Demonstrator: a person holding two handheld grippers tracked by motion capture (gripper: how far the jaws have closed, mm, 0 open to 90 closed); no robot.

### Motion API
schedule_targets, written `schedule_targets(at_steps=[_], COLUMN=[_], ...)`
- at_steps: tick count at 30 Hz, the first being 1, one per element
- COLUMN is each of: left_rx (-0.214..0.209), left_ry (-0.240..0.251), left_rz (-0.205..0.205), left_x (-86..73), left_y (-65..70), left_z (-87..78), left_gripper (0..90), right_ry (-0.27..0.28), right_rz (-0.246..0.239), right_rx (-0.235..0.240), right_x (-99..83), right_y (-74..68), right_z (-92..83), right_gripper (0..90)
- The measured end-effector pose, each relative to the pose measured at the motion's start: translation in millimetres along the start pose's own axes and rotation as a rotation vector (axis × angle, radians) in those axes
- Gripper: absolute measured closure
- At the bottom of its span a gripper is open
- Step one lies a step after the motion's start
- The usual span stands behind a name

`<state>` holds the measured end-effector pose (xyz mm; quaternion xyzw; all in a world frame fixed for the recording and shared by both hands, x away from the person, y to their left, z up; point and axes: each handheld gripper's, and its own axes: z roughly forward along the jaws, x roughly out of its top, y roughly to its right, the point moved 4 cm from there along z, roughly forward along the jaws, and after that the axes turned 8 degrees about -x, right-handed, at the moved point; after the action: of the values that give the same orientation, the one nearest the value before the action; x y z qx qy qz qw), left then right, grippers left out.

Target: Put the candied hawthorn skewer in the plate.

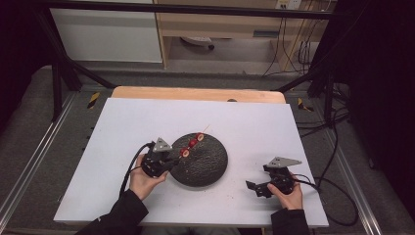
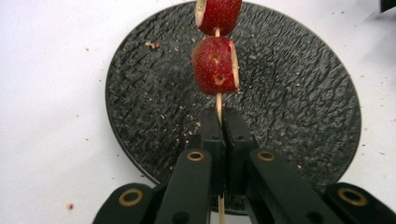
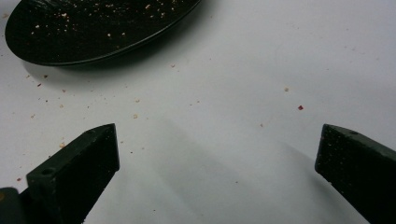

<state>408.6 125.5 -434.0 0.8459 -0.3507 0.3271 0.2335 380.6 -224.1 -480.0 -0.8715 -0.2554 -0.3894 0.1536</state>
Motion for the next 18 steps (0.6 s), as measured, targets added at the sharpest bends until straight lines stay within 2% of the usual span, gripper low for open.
schedule_targets(at_steps=[12,18], left_rx=[0.018,0.032], left_ry=[-0.106,-0.117], left_rz=[0.008,0.006], left_x=[-5.6,-6.5], left_y=[5.7,5.1], left_z=[23.6,30.0], left_gripper=[88.4,88.4], right_ry=[0.022,0.031], right_rz=[0.015,0.015], right_rx=[0.009,0.013], right_x=[0.6,1.2], right_y=[0.1,0.8], right_z=[-3.6,-3.9], right_gripper=[0.6,0.6])
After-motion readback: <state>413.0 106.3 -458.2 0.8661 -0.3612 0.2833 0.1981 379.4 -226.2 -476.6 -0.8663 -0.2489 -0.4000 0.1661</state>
